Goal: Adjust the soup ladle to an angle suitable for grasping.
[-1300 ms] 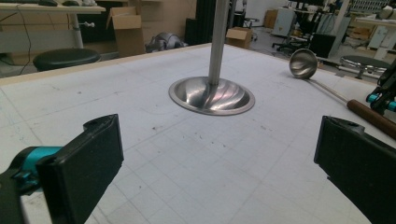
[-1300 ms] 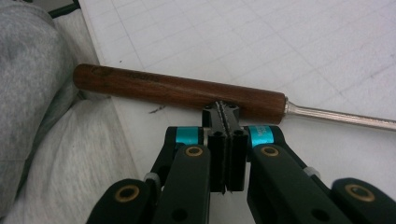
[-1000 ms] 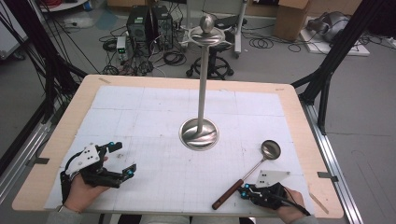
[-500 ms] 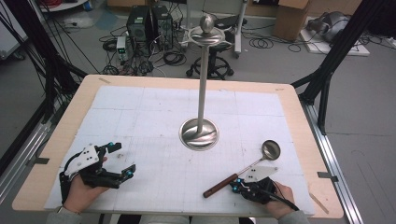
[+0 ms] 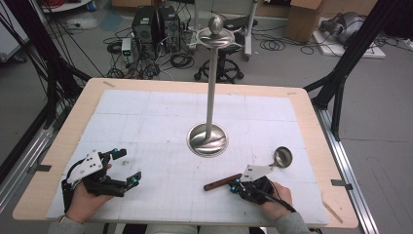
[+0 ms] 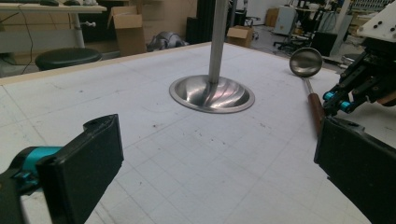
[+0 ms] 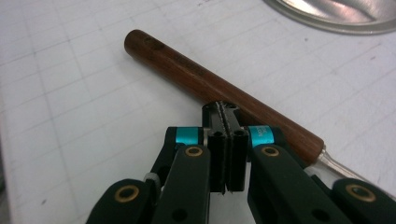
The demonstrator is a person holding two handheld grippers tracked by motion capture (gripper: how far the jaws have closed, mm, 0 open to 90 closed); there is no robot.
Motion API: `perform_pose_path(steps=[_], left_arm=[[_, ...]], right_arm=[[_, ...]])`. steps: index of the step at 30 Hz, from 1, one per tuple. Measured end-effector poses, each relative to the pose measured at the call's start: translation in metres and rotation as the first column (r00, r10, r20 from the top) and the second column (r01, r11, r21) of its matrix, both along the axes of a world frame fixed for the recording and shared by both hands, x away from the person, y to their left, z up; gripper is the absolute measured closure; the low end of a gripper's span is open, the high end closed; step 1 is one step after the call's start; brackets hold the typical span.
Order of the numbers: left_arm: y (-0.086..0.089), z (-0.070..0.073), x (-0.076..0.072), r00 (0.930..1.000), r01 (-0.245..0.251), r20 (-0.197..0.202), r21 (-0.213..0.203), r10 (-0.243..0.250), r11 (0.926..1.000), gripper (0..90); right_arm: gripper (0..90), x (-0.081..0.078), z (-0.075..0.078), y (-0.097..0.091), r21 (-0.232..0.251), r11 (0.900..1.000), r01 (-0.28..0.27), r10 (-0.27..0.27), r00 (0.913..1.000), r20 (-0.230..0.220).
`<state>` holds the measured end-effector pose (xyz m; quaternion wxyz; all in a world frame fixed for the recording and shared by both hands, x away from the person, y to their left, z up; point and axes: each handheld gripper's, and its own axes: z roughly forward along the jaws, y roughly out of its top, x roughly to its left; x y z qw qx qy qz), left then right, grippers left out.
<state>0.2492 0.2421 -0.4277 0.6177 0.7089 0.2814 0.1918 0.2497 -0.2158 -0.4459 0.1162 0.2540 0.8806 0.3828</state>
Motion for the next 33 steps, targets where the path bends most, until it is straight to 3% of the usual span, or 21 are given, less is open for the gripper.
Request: perform_pose_path(steps=[11,19,28,33], left_arm=[[0.0,0.0,-0.001,1.0,-0.001,-0.001,-0.002,0.001,1.0,1.8],[0.001,0.0,-0.001,1.0,-0.004,-0.003,0.004,0.004,1.0,1.7],[0.001,0.0,-0.001,1.0,-0.009,-0.003,0.005,0.009,0.9999,1.7],[0.002,0.0,-0.001,1.0,-0.009,-0.002,-0.002,0.009,1.0,1.8]], right_arm=[[90.0,0.018,-0.001,0.016,-0.008,0.9989,0.046,-0.046,0.9986,0.027],[90.0,0.031,-0.003,0.024,-0.014,0.9977,0.066,-0.065,0.9954,0.071],[90.0,0.038,-0.004,0.026,-0.007,0.9969,0.079,-0.078,0.9943,0.073],[90.0,0.037,-0.002,0.023,0.026,0.9962,0.083,-0.083,0.996,0.032]])
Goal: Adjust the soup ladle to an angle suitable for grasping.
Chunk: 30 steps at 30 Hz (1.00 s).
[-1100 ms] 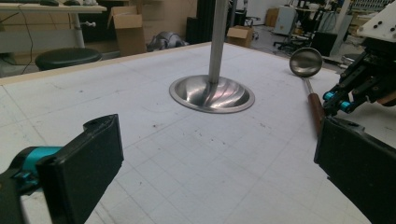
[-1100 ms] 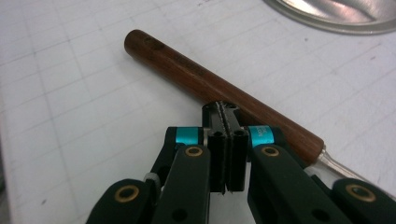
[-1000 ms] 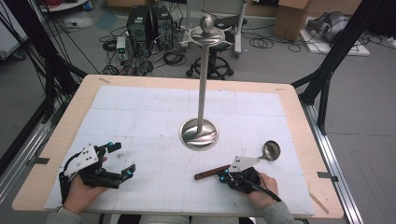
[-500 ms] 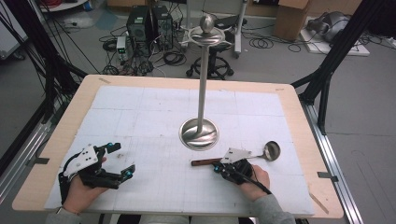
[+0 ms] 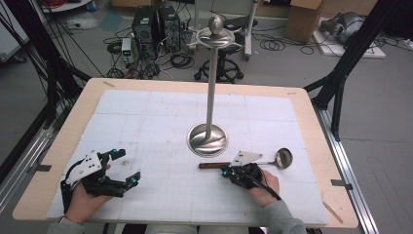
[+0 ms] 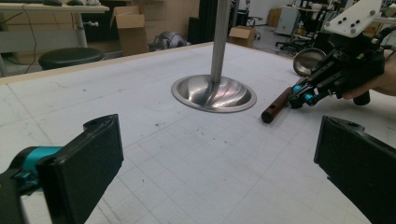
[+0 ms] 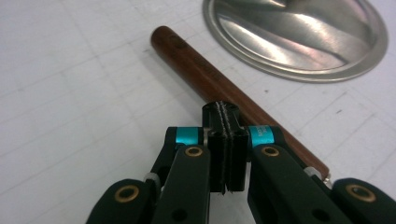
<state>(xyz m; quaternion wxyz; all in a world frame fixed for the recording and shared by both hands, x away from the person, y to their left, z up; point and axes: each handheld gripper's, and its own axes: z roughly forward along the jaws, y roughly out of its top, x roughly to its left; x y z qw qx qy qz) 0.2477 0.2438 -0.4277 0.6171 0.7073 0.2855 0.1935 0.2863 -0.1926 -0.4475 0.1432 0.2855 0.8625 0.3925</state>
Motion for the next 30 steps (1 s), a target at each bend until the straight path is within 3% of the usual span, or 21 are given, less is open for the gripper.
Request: perform_pose_path(steps=[4,6,9,13,15,20,30], left_arm=[[0.001,0.0,0.0,1.0,-0.003,0.002,-0.003,0.003,1.0,1.8],[0.001,0.001,-0.001,1.0,-0.006,0.005,-0.004,0.006,1.0,1.8],[0.001,0.001,-0.001,0.9999,-0.007,0.008,-0.003,0.007,1.0,1.8],[0.0,0.0,0.0,1.0,-0.002,0.002,0.002,0.002,1.0,1.8],[0.0,0.0,0.0,1.0,-0.002,0.001,0.003,0.002,1.0,1.7],[0.0,0.0,0.0,1.0,-0.002,0.0,0.003,0.002,1.0,1.7],[0.0,-0.001,0.0,1.0,0.001,-0.004,0.009,-0.001,1.0,1.8]], right_arm=[[90.0,-0.002,0.011,-0.013,0.054,0.9985,0.005,-0.006,0.9996,0.029],[90.0,-0.003,0.015,-0.022,0.044,0.9989,0.018,-0.02,0.9988,0.044],[89.9,-0.001,0.019,-0.043,0.043,0.997,0.064,-0.066,0.996,0.059],[89.8,0.003,0.021,-0.068,0.082,0.9852,0.15,-0.154,0.9873,0.038],[89.8,0.006,0.02,-0.074,0.061,0.981,0.184,-0.187,0.9812,0.047],[89.8,0.013,0.016,-0.071,0.008,0.9799,0.199,-0.2,0.9781,0.059],[90.0,0.022,0.01,-0.068,-0.069,0.9628,0.261,-0.26,0.9652,0.031]])
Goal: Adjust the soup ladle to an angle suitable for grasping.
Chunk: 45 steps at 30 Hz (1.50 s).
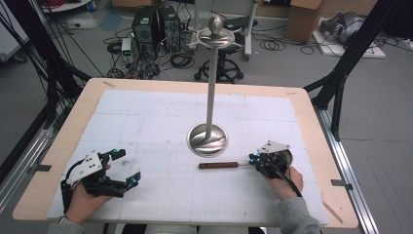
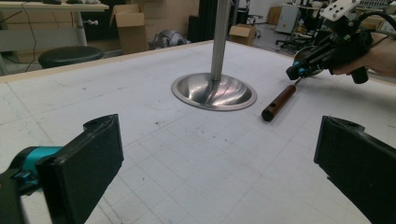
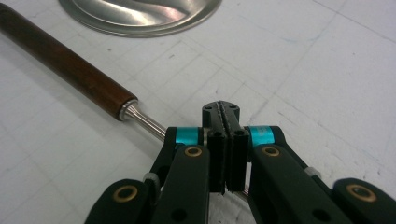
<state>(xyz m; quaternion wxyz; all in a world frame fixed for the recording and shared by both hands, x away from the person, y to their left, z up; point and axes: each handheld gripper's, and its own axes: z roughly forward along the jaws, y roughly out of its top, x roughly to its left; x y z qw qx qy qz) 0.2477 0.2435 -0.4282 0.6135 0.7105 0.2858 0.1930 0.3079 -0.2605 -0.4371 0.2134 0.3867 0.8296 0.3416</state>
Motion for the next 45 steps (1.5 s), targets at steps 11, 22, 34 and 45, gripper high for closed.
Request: perform_pose_path(steps=[11,22,34,45], left_arm=[[0.0,0.0,0.0,1.0,-0.001,0.0,-0.005,0.001,1.0,1.7],[0.001,0.0,0.0,1.0,0.0,0.0,-0.003,0.0,1.0,1.8],[0.0,0.0,0.0,1.0,0.004,-0.002,-0.006,-0.004,1.0,1.7],[0.001,0.0,0.0,1.0,0.005,-0.003,-0.006,-0.005,1.0,1.8]], right_arm=[[90.0,0.004,-0.003,-0.005,-0.01,0.9995,0.03,-0.03,0.9991,-0.03],[90.0,0.009,-0.003,-0.014,0.009,0.9997,0.021,-0.02,0.9966,-0.08],[90.0,0.015,0.0,-0.022,-0.005,0.9982,-0.059,0.058,0.9926,-0.107],[90.0,0.006,0.002,-0.026,-0.022,0.9985,-0.049,0.046,0.9907,-0.128]])
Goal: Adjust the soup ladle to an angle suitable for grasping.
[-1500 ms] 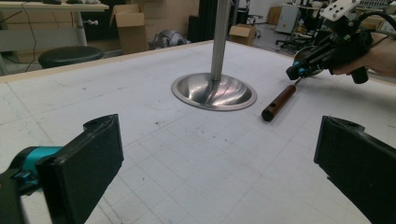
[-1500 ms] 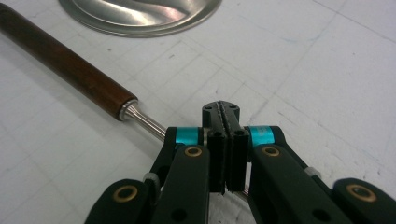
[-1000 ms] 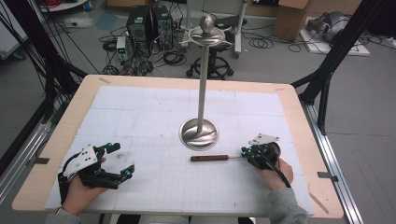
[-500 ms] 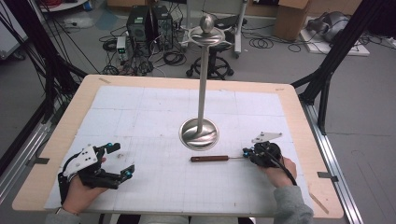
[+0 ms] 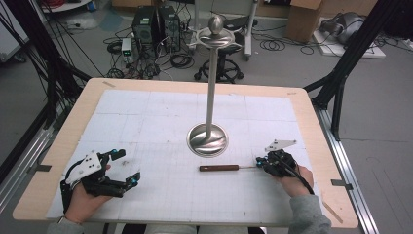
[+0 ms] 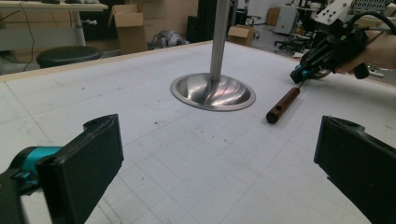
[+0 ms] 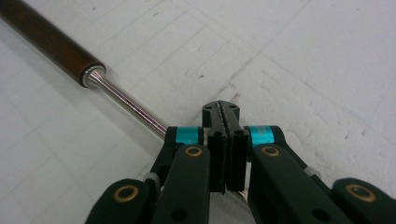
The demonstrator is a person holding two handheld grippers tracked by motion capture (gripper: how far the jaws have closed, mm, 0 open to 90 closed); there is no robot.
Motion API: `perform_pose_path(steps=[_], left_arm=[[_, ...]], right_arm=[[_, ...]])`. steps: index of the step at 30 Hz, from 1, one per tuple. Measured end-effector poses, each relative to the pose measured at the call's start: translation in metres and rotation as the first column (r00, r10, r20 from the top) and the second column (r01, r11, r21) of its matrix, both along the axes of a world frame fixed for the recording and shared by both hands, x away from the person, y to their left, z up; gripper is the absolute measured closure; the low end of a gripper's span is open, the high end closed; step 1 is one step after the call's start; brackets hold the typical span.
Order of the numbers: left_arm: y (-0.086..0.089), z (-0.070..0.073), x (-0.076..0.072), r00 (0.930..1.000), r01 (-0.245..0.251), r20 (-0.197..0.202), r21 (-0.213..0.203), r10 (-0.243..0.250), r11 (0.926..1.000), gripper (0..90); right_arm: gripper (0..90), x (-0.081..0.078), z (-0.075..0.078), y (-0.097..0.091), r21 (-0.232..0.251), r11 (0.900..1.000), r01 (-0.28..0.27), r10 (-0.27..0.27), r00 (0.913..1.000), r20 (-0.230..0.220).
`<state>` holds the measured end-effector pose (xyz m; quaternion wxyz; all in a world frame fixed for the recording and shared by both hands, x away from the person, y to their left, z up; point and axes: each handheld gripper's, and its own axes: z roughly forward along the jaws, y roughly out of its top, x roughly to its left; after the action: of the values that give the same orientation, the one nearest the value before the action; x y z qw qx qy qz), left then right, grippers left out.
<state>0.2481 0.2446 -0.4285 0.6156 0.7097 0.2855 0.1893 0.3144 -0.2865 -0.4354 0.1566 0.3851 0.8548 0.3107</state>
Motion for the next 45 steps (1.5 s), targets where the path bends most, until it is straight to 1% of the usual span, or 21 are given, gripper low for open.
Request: perform_pose_path(steps=[5,9,12,18,21,26,30,32,34,36,39,41,42,43,45], left_arm=[[0.0,0.0,0.0,1.0,0.001,0.0,-0.004,-0.001,1.0,1.8],[-0.001,0.0,0.002,1.0,0.002,0.001,-0.002,-0.002,1.0,1.8],[-0.002,0.0,0.002,1.0,0.003,0.003,-0.007,-0.003,1.0,1.7],[-0.002,0.0,0.004,1.0,0.007,0.007,-0.01,-0.007,0.9999,1.8],[-0.003,0.0,0.004,0.9999,0.01,0.007,-0.011,-0.01,0.9999,1.7],[-0.004,0.0,0.004,0.9999,0.01,0.007,-0.009,-0.01,0.9999,1.8],[-0.004,0.0,0.004,0.9999,0.01,0.007,-0.009,-0.01,0.9999,1.8],[-0.004,0.0,0.004,0.9999,0.01,0.006,-0.007,-0.01,0.9999,1.8],[-0.004,0.0,0.005,0.9999,0.012,0.009,-0.005,-0.012,0.9999,1.8],[-0.004,0.0,0.005,0.9999,0.011,0.009,-0.004,-0.011,0.9999,1.7],[-0.005,0.0,0.004,0.9999,0.013,0.006,-0.001,-0.013,0.9999,1.8],[-0.005,0.0,0.004,0.9999,0.012,0.005,0.0,-0.012,0.9999,1.8],[-0.005,0.0,0.004,0.9999,0.011,0.005,0.0,-0.011,0.9999,1.8],[-0.005,0.0,0.003,0.9999,0.011,0.004,0.0,-0.011,0.9999,1.8],[-0.004,0.0,0.003,0.9999,0.012,0.004,0.005,-0.012,0.9999,1.8]], right_arm=[[90.0,-0.007,0.001,0.001,-0.008,1.0,-0.004,0.004,0.9999,-0.011],[90.0,-0.015,0.002,0.002,-0.006,1.0,-0.004,0.004,0.9996,-0.029],[90.0,-0.02,0.002,0.003,-0.006,0.9999,-0.011,0.011,0.9994,-0.033],[90.0,-0.032,0.004,0.009,-0.024,0.9994,-0.024,0.023,0.999,-0.037],[90.0,-0.039,0.005,0.012,-0.029,0.9989,-0.036,0.035,0.9983,-0.048],[90.0,-0.047,0.006,0.016,-0.045,0.9984,-0.036,0.033,0.9976,-0.062],[90.0,-0.052,0.008,0.02,-0.063,0.9972,-0.04,0.036,0.9974,-0.063],[90.0,-0.054,0.009,0.022,-0.062,0.9969,-0.047,0.044,0.9979,-0.048],[90.0,-0.055,0.013,0.026,-0.052,0.9969,-0.06,0.059,0.9981,-0.017],[90.0,-0.057,0.017,0.03,-0.029,0.9952,-0.093,0.094,0.9955,0.014],[90.0,-0.059,0.02,0.038,0.023,0.9851,-0.171,0.169,0.9843,0.051],[90.0,-0.061,0.02,0.047,0.053,0.9728,-0.225,0.222,0.9729,0.065],[90.0,-0.061,0.019,0.051,0.057,0.9643,-0.259,0.254,0.9644,0.074],[90.0,-0.061,0.019,0.056,0.065,0.956,-0.286,0.281,0.9569,0.072],[90.0,-0.062,0.017,0.067,0.078,0.9412,-0.329,0.323,0.9434,0.074]])
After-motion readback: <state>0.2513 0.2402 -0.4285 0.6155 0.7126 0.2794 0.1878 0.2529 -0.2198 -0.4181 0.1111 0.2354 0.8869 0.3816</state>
